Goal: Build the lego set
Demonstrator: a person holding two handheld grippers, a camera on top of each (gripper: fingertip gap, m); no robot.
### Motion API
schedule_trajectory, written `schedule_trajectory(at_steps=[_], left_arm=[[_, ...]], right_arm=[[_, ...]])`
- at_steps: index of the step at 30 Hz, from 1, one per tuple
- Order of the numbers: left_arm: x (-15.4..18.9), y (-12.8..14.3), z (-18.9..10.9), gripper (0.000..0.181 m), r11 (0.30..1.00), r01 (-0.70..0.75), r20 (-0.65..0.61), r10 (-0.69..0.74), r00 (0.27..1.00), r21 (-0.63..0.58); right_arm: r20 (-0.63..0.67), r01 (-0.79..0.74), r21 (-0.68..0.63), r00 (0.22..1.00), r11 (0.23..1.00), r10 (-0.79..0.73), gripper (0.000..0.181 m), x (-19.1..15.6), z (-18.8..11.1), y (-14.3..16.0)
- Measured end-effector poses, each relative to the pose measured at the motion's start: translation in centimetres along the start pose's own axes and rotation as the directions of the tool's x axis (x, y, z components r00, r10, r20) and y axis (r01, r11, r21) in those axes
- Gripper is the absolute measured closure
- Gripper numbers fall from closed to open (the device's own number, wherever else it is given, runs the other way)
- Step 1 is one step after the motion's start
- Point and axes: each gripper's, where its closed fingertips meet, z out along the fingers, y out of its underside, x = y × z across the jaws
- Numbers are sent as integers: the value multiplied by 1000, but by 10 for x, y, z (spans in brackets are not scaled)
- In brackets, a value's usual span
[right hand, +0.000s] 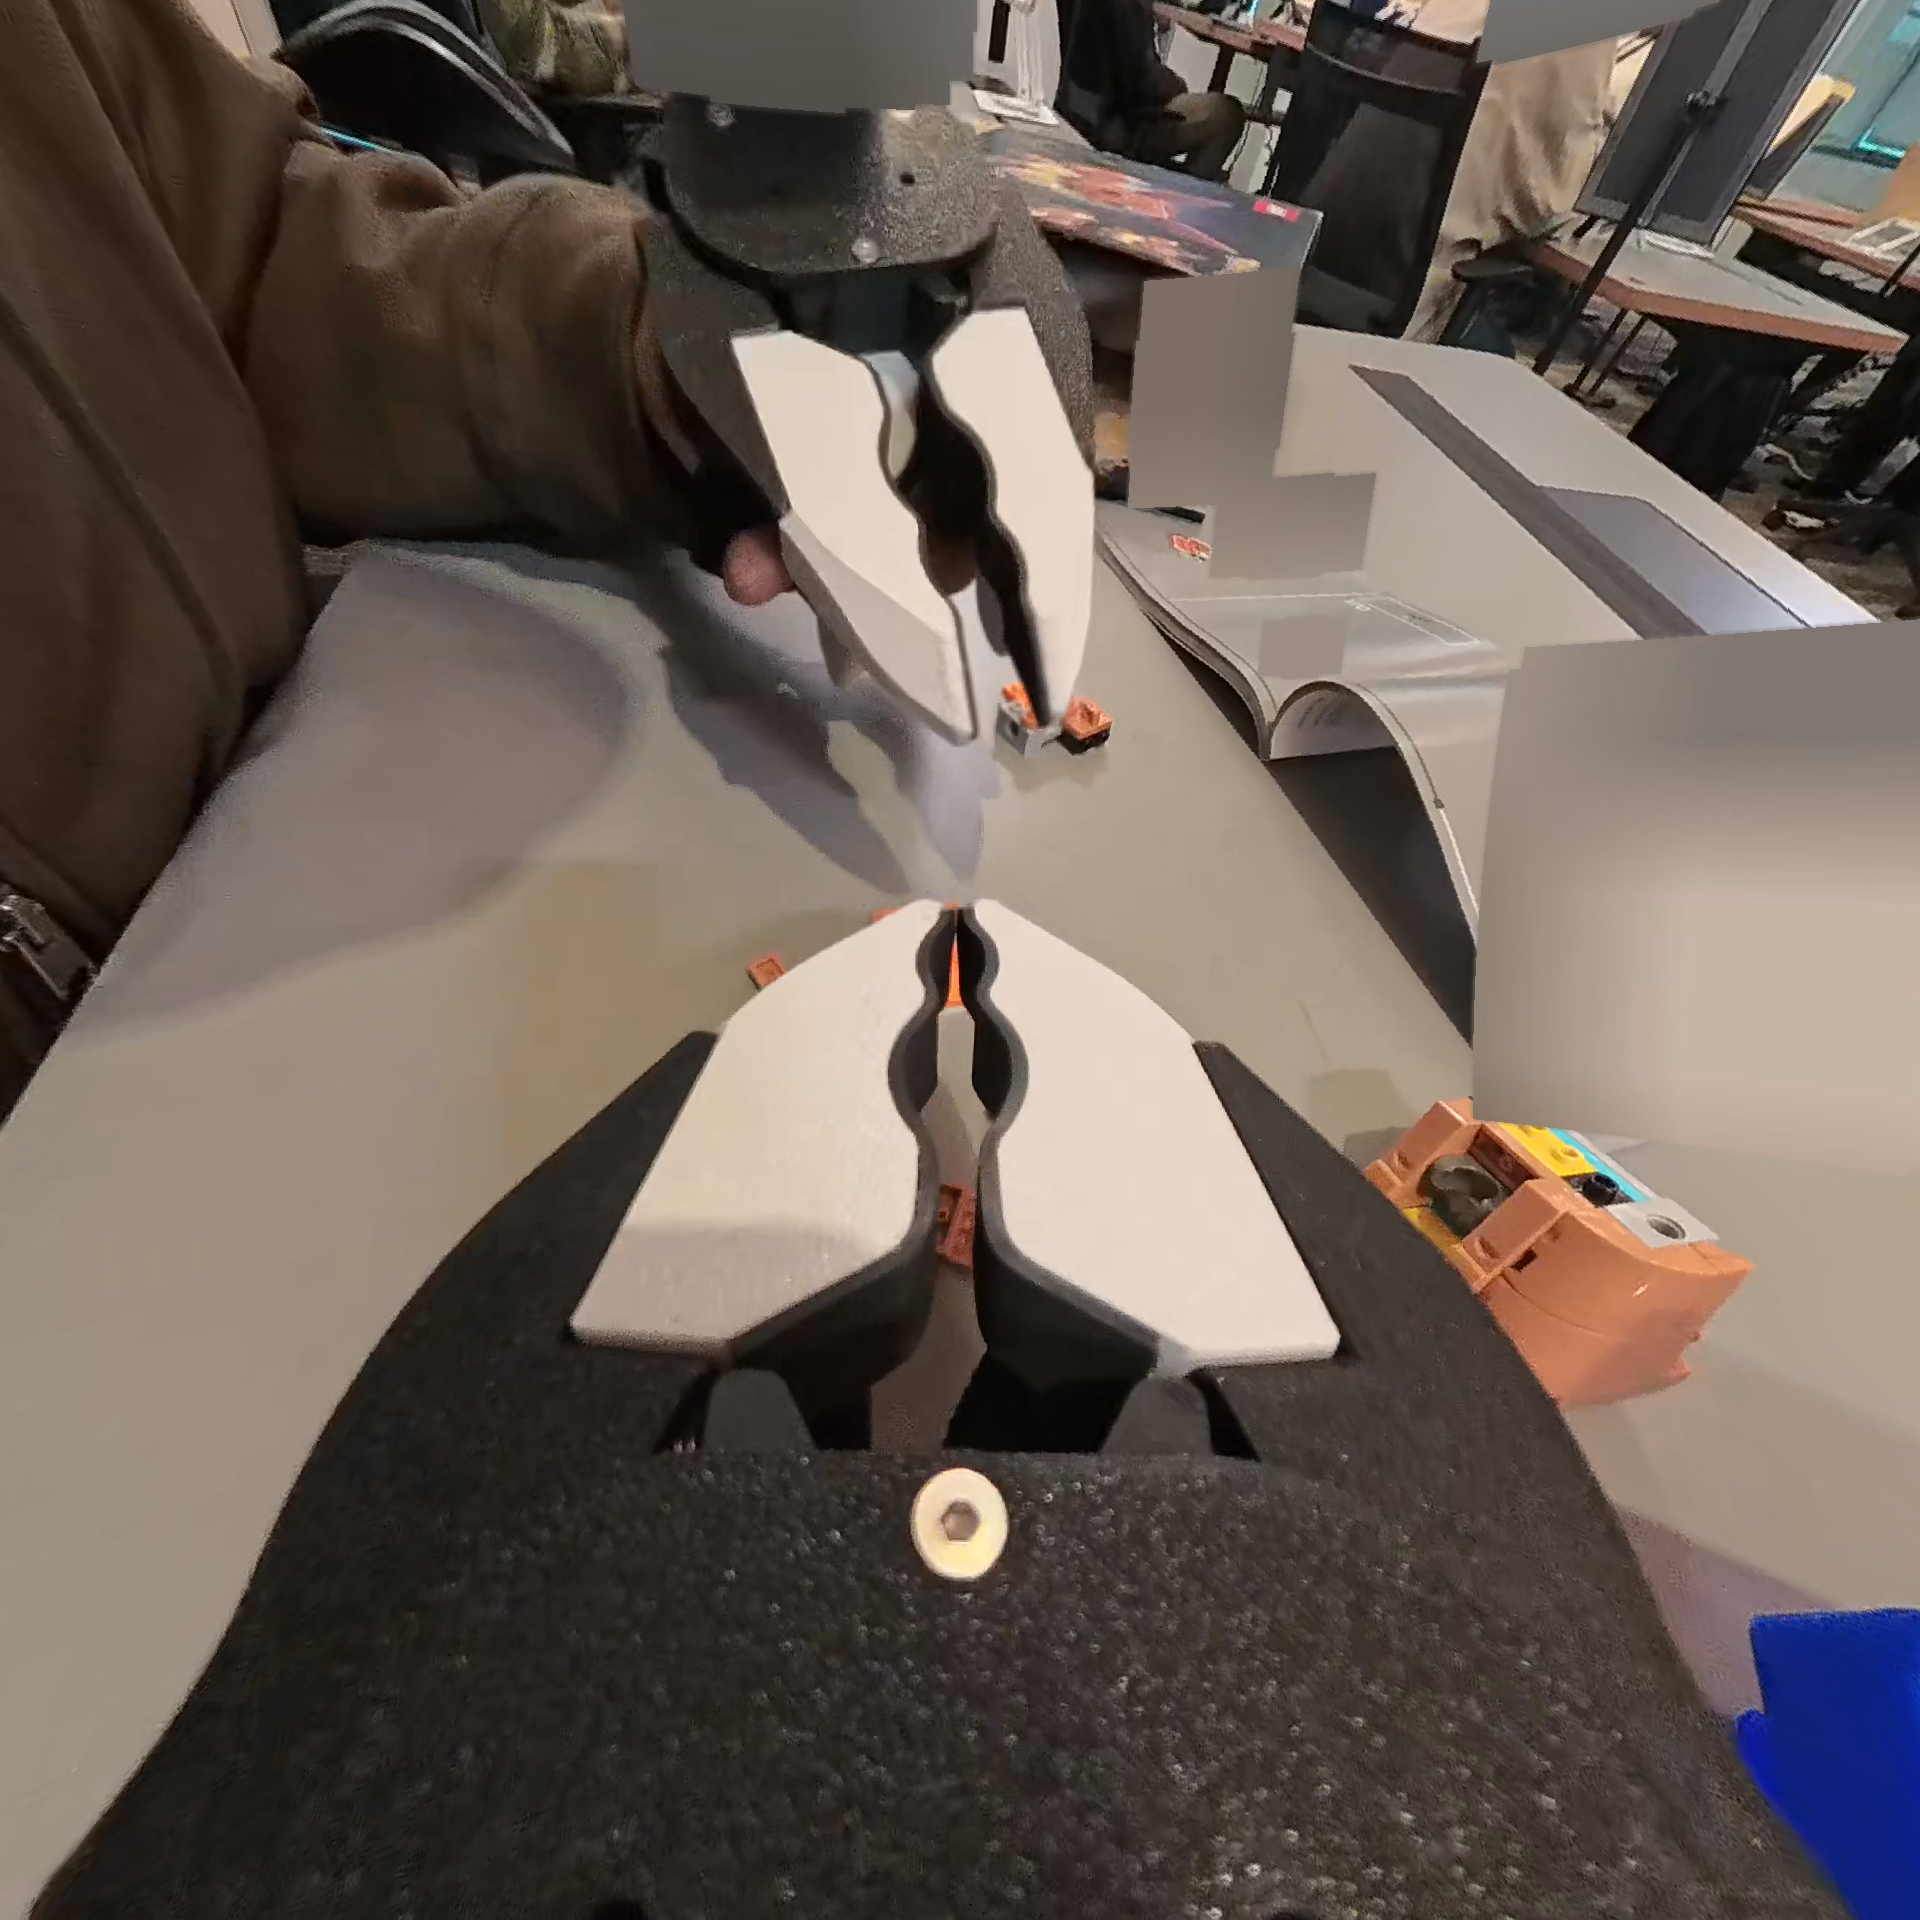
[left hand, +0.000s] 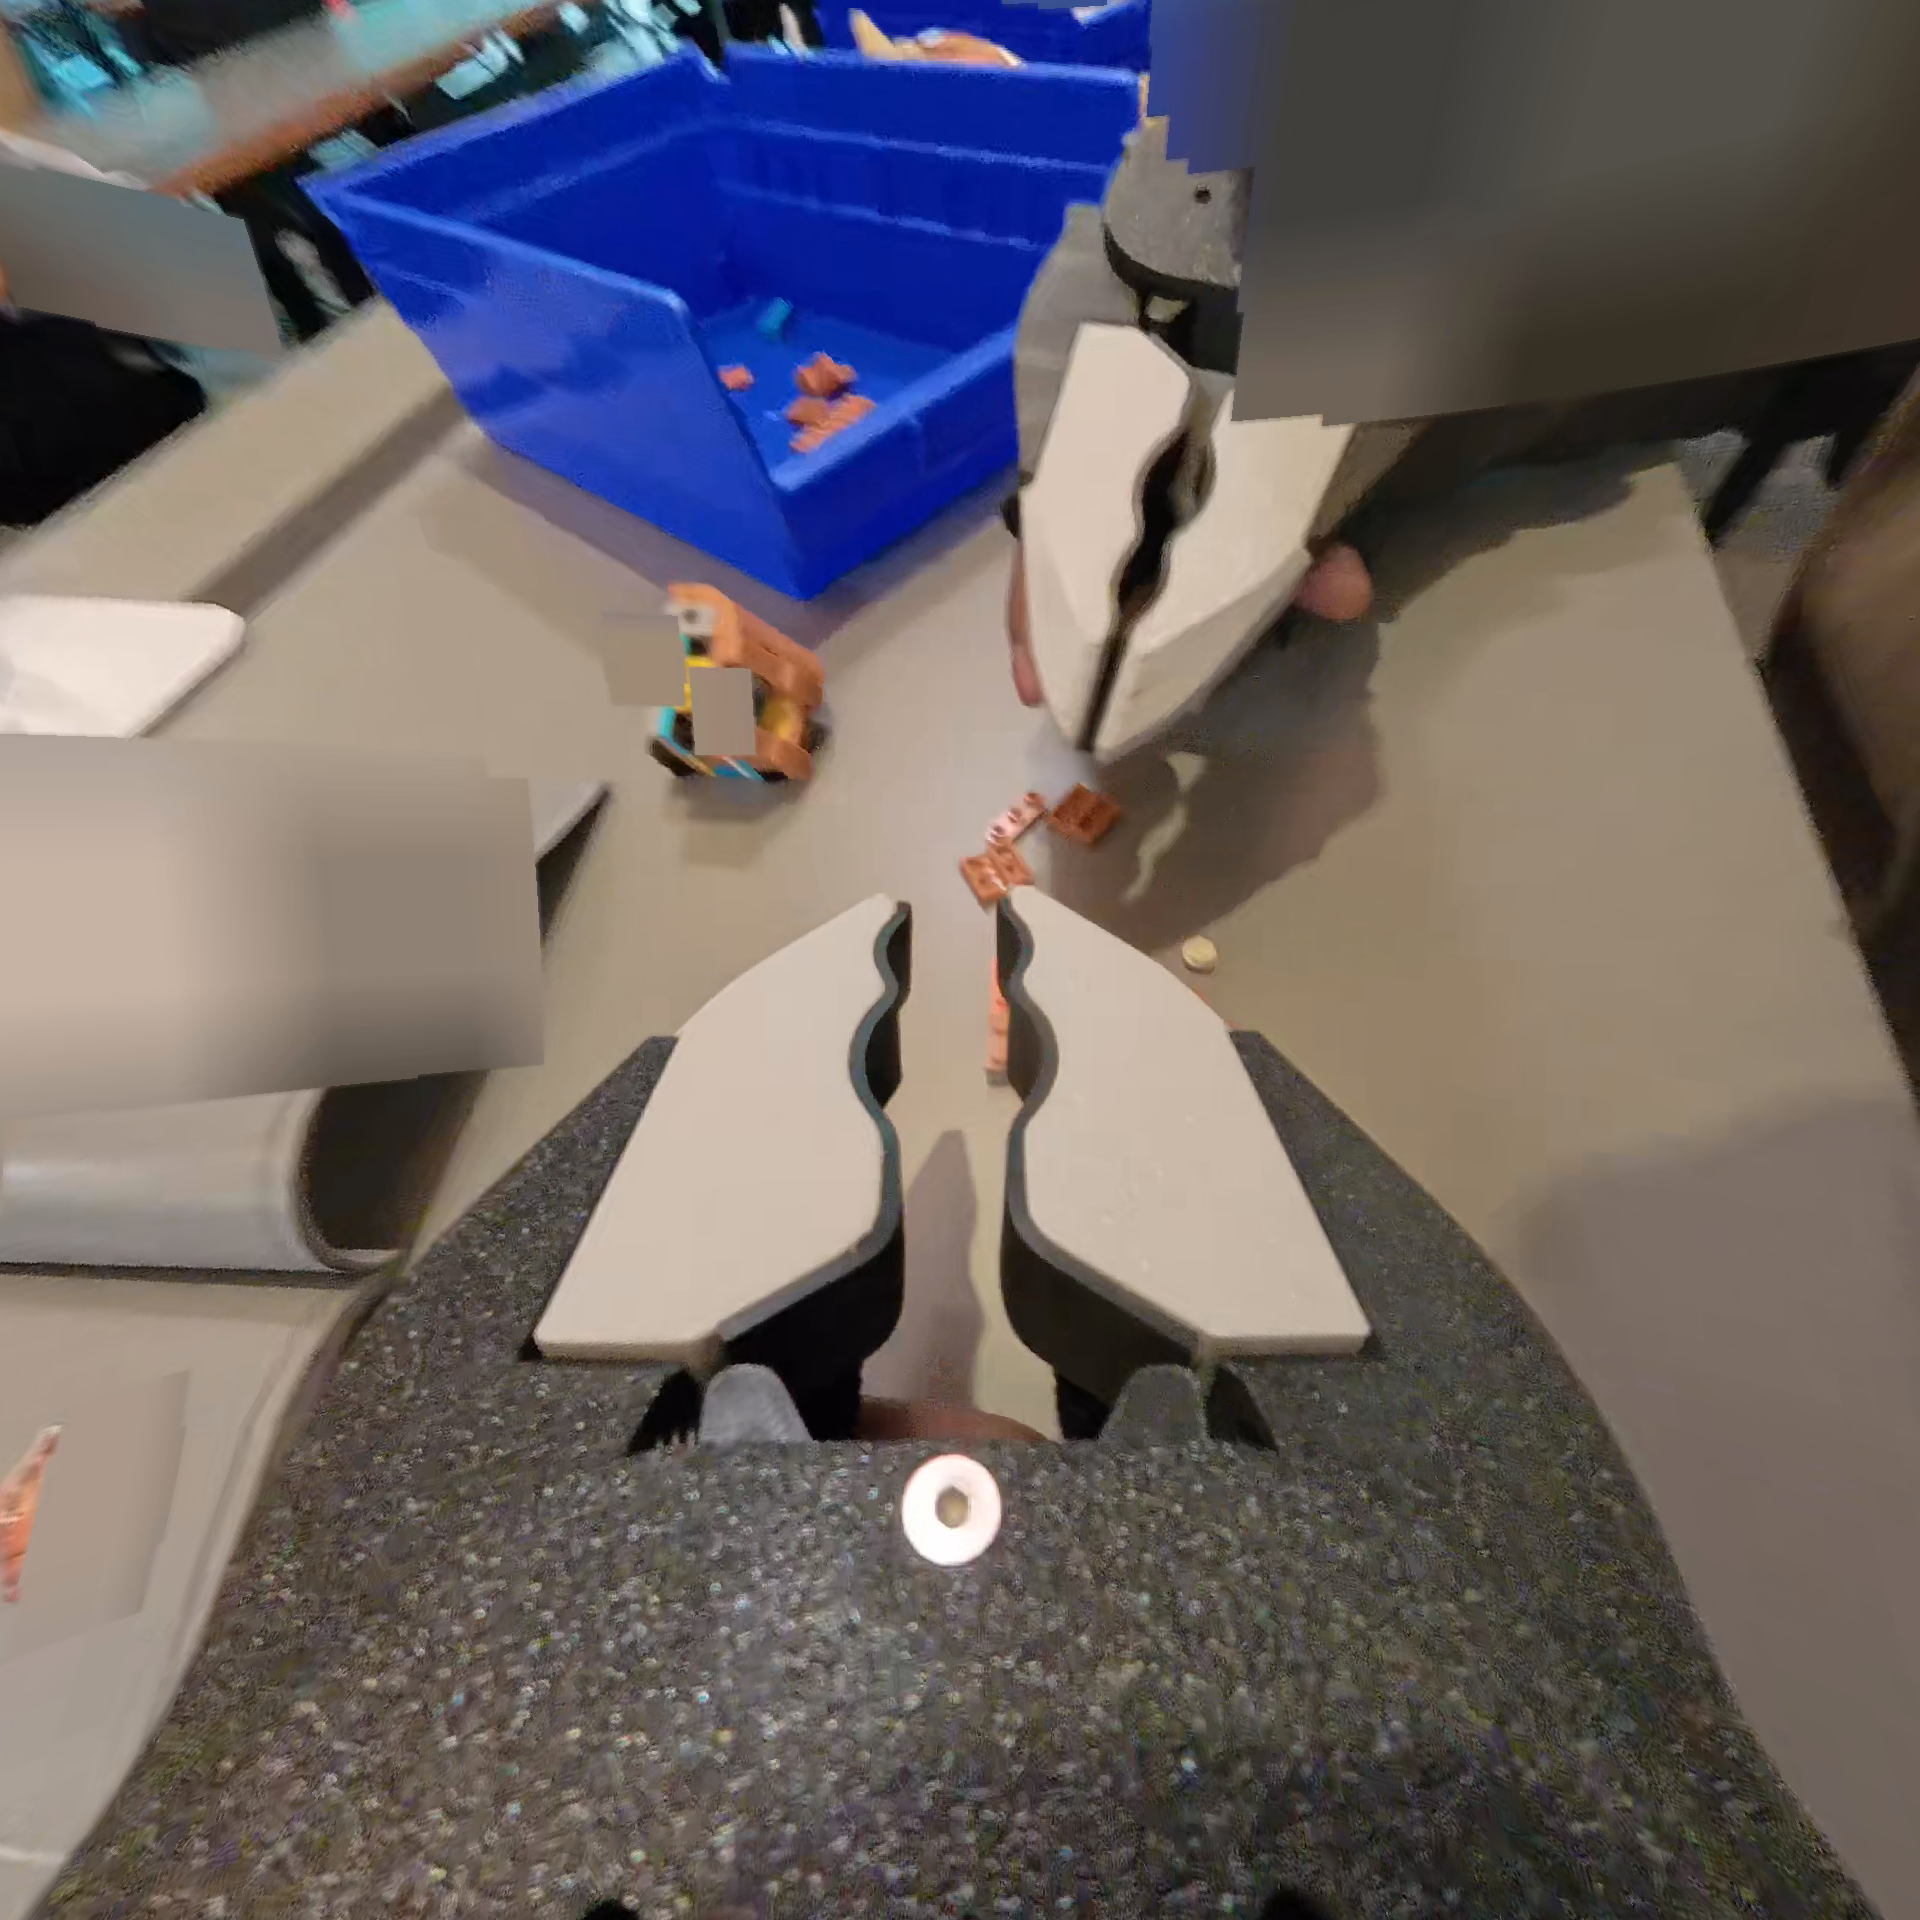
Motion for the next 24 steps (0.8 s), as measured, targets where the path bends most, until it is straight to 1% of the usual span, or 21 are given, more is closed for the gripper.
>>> schedule_trajectory(at_steps=[2,5,7,9,14,20,24], left_arm=[[11,11,1,166,999,-3,-76,-1,997,-53],[35,25,7,165,983,-131,-168,109,980,-128],[47,33,11,165,964,-205,-205,168,964,-171],[52,39,15,167,948,-240,-214,196,957,-207],[52,40,21,165,948,-219,-191,176,966,-232],[56,46,25,160,937,-233,-207,181,961,-262],[56,47,28,161,932,-229,-204,175,963,-282]], right_arm=[[5,2,-10,1000,1000,-1,180,-1,0,1],[15,13,-24,1000,1000,-13,180,-3,1,3],[18,23,-31,1000,999,-22,179,-5,2,4],[20,28,-36,999,999,-27,179,-6,2,4],[28,31,-46,999,998,-29,178,-7,3,6],[53,55,-84,997,995,-51,176,-13,6,11],[59,76,-100,996,992,-70,175,-15,7,13]])
